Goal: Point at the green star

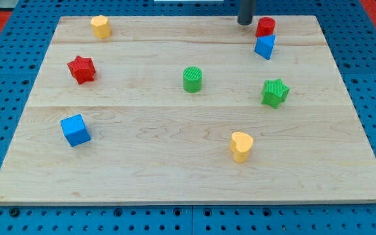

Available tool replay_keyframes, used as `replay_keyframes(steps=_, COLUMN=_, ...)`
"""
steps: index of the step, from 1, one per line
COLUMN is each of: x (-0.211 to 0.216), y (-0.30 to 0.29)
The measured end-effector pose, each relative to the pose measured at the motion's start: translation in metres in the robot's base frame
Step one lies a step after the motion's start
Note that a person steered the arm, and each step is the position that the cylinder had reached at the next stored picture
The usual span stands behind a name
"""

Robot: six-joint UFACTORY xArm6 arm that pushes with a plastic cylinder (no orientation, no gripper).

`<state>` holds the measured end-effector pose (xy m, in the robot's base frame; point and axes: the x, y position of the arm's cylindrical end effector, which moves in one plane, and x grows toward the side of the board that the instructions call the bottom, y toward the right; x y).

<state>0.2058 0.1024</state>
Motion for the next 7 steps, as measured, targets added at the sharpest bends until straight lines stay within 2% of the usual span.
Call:
replay_keyframes(steps=1, x=0.032, y=-0.02)
replay_keyframes(steps=2, x=0.071, y=-0.005)
replay_keyframes(steps=4, x=0.101, y=0.0)
replay_keyframes(steps=7, x=0.184, y=-0.012)
